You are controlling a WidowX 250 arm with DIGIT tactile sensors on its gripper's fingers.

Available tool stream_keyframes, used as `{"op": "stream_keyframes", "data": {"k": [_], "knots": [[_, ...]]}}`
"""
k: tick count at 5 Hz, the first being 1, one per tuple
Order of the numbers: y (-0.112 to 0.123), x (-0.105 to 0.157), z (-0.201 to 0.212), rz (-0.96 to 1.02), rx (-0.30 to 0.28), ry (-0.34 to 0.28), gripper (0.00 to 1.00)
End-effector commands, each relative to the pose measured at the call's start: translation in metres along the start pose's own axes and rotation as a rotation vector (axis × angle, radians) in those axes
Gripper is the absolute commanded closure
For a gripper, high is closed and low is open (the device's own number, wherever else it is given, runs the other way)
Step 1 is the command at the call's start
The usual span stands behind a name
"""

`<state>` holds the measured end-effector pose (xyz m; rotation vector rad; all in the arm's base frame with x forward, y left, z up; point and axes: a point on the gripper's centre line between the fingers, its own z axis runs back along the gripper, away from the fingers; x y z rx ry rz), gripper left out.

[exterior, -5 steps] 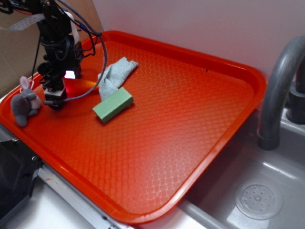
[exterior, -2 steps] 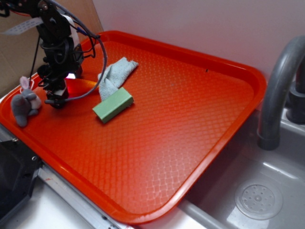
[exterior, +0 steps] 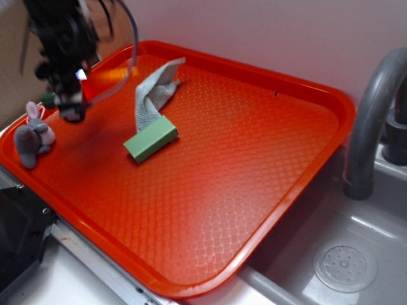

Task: Grab the carrot.

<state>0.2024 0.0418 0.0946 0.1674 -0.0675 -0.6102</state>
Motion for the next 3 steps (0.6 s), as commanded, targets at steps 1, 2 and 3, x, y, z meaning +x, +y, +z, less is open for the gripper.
{"op": "stream_keyframes", "data": {"k": [1, 2, 3], "knots": [[0.019, 0.006, 0.084, 0.525, -0.056, 0.017, 1.0], [0.021, 0.007, 0.094, 0.77, -0.086, 0.082, 1.0], [0.016, 0.006, 0.08, 1.009, -0.059, 0.057, 1.0]]}}
